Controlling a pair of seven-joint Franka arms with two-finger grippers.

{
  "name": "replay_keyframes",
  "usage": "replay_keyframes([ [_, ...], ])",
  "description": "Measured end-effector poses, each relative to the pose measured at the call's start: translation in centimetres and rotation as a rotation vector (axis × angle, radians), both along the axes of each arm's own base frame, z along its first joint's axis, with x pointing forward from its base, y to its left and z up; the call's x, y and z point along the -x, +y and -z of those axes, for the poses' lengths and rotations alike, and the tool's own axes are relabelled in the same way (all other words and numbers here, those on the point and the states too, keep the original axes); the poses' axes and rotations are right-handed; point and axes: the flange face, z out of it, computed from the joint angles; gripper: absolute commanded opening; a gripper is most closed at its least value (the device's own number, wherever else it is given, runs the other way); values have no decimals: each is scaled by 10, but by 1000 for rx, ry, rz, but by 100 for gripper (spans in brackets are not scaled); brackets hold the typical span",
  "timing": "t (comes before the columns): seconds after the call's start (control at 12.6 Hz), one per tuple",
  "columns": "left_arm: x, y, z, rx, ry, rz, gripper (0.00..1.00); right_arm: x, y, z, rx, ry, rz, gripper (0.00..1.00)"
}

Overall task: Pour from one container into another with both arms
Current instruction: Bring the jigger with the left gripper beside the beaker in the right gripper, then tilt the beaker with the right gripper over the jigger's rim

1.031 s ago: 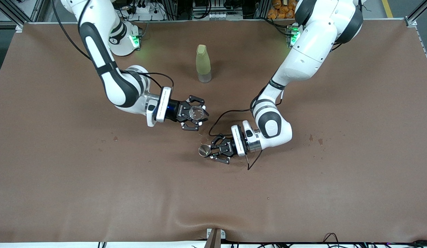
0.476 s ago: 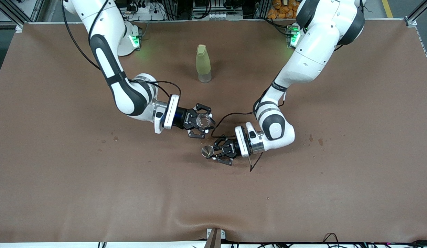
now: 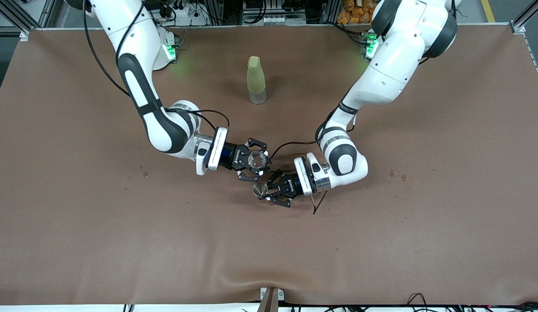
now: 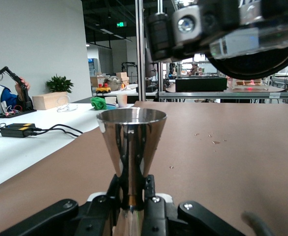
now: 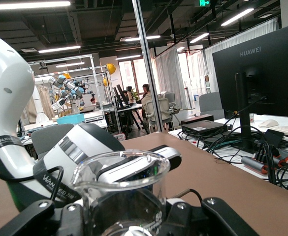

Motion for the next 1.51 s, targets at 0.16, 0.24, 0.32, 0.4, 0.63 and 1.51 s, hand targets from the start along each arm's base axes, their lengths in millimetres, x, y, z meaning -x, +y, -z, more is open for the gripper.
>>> replay_keyframes([
  [0.16,0,0,1,4,-1,0,0,-4,1,1,2,-3,3,0],
  [0.24,0,0,1,4,-1,0,0,-6,2,2,3,-5,5,0],
  [0.32,0,0,1,4,-1,0,0,-7,3,2,4,-6,7,0],
  [0.4,0,0,1,4,-1,0,0,-8,3,3,4,-6,8,0],
  [0.63,0,0,1,4,-1,0,0,-9,5,4,6,2,28,0],
  [1.51,0,0,1,4,-1,0,0,-6,20,8,12,23,38,0],
])
